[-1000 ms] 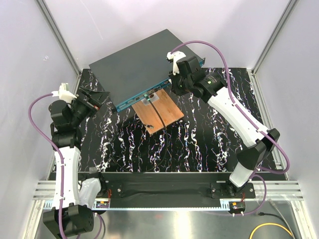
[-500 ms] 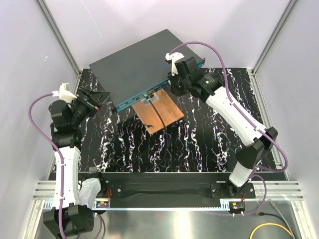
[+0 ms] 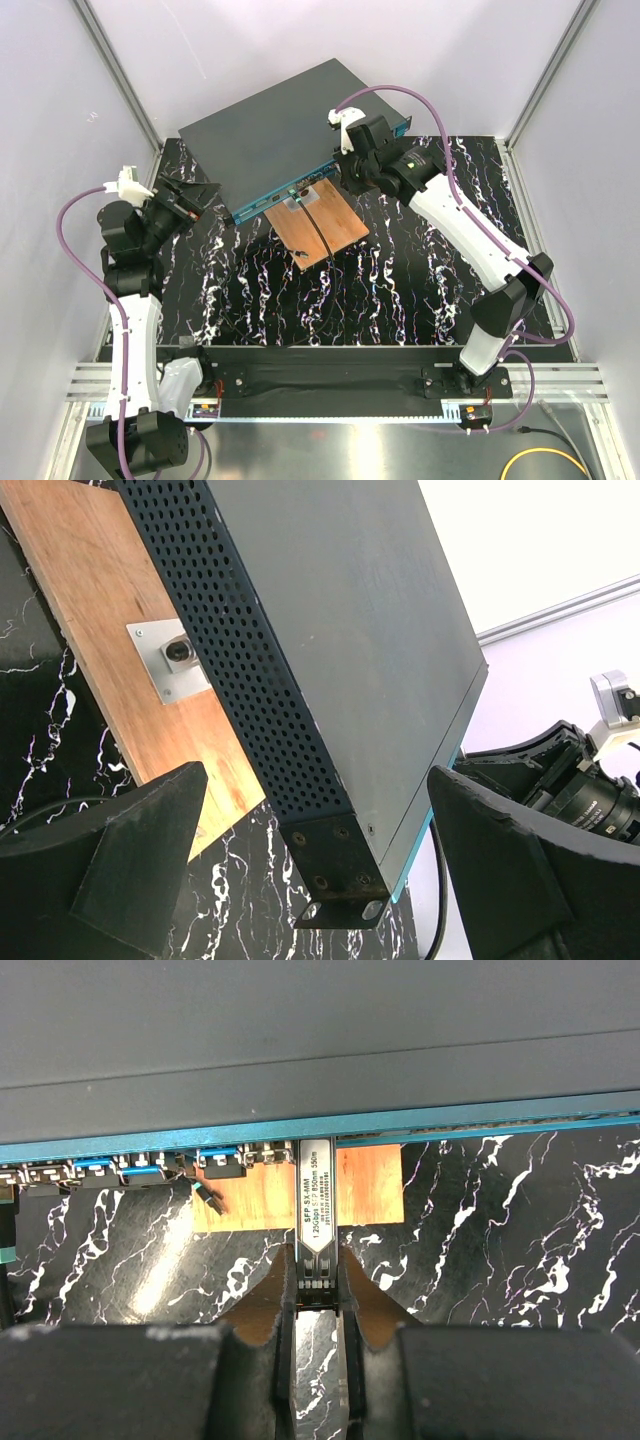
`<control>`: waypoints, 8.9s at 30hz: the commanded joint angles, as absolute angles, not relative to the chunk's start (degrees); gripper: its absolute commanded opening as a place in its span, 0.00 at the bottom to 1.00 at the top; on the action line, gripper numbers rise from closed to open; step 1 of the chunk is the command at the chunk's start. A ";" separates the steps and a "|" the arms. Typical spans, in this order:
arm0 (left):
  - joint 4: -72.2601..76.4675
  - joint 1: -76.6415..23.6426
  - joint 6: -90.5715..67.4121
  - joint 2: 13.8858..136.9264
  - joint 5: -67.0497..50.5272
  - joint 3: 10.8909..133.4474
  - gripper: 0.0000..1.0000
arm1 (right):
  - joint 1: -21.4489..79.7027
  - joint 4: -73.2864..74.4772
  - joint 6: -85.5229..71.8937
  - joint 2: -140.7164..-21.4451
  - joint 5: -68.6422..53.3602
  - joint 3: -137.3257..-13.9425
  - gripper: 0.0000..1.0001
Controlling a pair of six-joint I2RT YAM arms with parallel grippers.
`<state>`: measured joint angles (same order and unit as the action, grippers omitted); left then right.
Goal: Insert the plug into the switch port
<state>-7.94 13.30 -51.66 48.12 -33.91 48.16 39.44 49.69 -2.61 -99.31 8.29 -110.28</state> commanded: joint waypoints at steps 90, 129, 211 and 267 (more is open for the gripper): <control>-3.87 13.62 -52.82 47.72 -35.68 47.64 0.99 | 41.40 48.08 1.58 -100.89 10.81 -114.69 0.00; -3.08 13.62 -53.52 48.08 -35.68 46.93 0.99 | 40.43 38.50 2.63 -100.90 8.36 -114.44 0.00; 2.72 10.28 -55.55 56.34 -37.71 49.04 0.76 | 32.87 48.52 -4.38 -106.35 -4.48 -124.28 0.25; 1.39 12.21 -52.82 56.34 -40.16 52.47 0.87 | 31.64 44.65 -3.96 -97.23 -4.39 -113.58 0.21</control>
